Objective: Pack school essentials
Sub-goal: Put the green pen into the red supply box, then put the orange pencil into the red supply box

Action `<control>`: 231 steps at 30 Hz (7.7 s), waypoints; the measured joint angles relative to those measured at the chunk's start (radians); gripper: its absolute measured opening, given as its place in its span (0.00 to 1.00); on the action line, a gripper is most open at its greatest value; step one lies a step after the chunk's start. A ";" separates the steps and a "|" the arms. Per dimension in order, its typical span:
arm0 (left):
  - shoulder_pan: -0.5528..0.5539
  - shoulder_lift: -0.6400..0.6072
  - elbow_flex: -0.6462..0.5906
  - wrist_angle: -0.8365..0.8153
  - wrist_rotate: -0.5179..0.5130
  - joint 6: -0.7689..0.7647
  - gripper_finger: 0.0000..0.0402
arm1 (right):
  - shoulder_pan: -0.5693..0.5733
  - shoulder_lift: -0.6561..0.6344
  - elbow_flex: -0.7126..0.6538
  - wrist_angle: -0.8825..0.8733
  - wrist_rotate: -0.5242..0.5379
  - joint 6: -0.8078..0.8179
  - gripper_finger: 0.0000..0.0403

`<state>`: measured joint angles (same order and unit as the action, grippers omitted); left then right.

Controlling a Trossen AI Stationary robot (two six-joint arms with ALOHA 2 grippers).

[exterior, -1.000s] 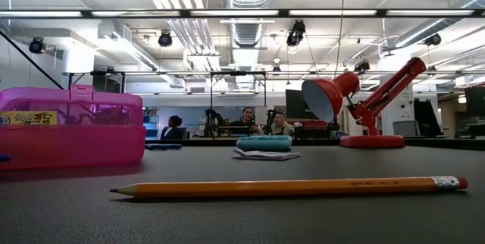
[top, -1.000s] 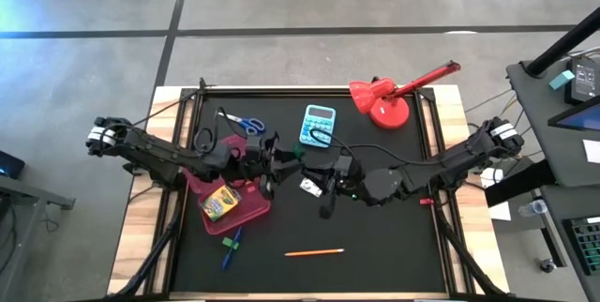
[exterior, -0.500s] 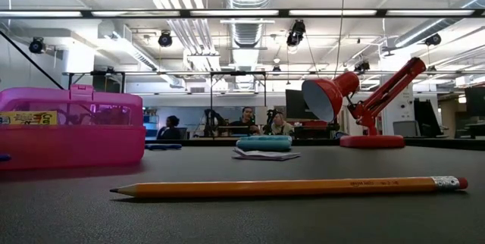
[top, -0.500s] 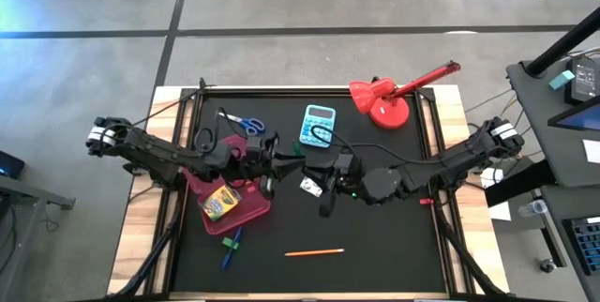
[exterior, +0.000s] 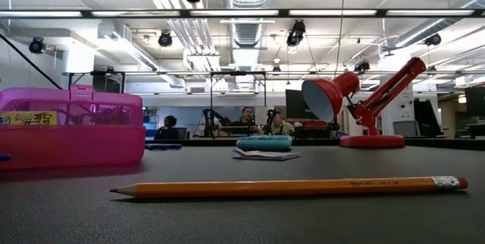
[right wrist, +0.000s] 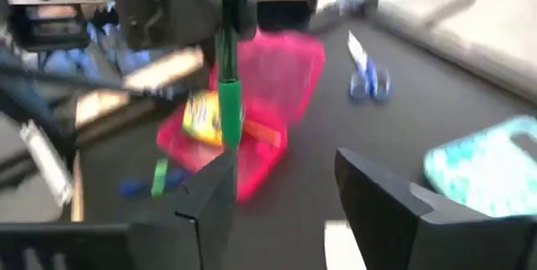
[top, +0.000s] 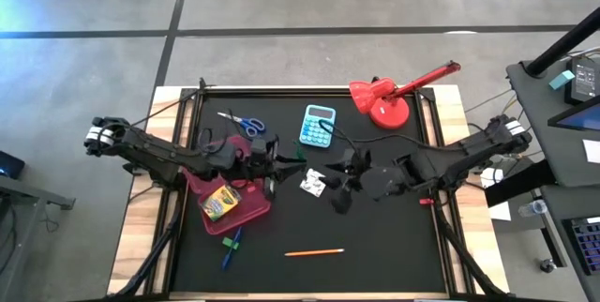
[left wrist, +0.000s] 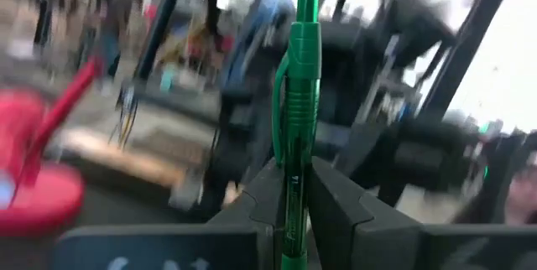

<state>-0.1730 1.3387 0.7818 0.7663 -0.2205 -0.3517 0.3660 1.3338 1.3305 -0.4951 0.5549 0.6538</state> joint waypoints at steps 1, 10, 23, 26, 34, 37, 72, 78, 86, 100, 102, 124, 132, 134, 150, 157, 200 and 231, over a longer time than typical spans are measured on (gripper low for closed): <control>0.002 -0.006 0.002 -0.066 0.012 -0.024 0.06 | 0.003 0.000 0.019 -0.068 -0.023 0.035 0.49; 0.002 -0.172 0.002 -0.903 0.156 -0.273 0.06 | 0.114 0.004 0.007 -0.226 -0.094 0.195 0.50; -0.152 -0.158 -0.003 -1.411 0.235 -0.561 0.06 | 0.180 0.163 -0.078 -0.196 -0.150 0.275 0.50; -0.152 -0.104 -0.003 -1.412 0.240 -0.560 0.06 | 0.180 0.219 -0.071 -0.163 -0.213 0.213 0.50; -0.153 0.003 -0.003 -1.414 0.314 -0.559 0.06 | 0.180 0.351 -0.046 -0.122 -0.325 0.146 0.50; -0.153 0.022 -0.003 -1.414 0.343 -0.541 0.06 | 0.182 0.389 -0.043 -0.070 -0.383 0.124 0.50; -0.154 -0.226 0.033 -1.121 0.291 -0.630 0.34 | 0.208 0.583 -0.043 0.086 -0.430 -0.089 0.44; -0.154 -0.229 0.035 -1.096 0.275 -0.629 0.34 | 0.212 0.610 -0.041 0.082 -0.416 -0.091 0.25; -0.154 -0.229 0.031 -1.080 0.267 -0.629 0.34 | 0.212 0.615 -0.040 0.066 -0.417 -0.090 0.04; -0.156 -0.227 0.025 -1.060 0.267 -0.537 0.34 | 0.200 0.416 -0.046 -0.128 -0.350 -0.064 0.03; -0.156 -0.227 0.021 -1.056 0.267 -0.517 0.34 | 0.194 0.383 -0.047 -0.181 -0.305 -0.041 0.03; -0.095 -0.186 -0.001 -0.322 -0.190 -0.002 0.34 | 0.049 0.050 -0.044 0.279 0.316 -0.239 0.03; -0.066 -0.120 0.004 -0.059 -0.075 0.078 0.34 | 0.019 0.047 -0.044 0.506 0.228 -0.438 0.03; -0.063 -0.112 0.006 -0.040 -0.069 0.078 0.34 | 0.014 0.048 -0.044 0.515 0.176 -0.438 0.03; -0.049 -0.097 0.006 0.064 0.007 0.070 0.34 | 0.013 0.075 -0.044 0.540 0.091 -0.428 0.03; -0.040 -0.097 0.006 0.063 0.026 0.071 0.20 | 0.013 0.075 -0.044 0.545 0.056 -0.412 0.03; 0.067 -0.202 0.005 -0.953 0.163 -0.116 0.02 | 0.040 -0.087 0.032 -0.437 -0.096 0.266 0.49; -0.019 0.021 0.000 -1.516 0.492 -0.394 0.14 | 0.046 0.038 0.008 -0.500 -0.197 0.305 0.48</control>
<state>-0.1921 1.3602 0.7818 -0.7501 0.2718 -0.7456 0.4122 1.3716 1.3388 -0.9947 0.3584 0.9585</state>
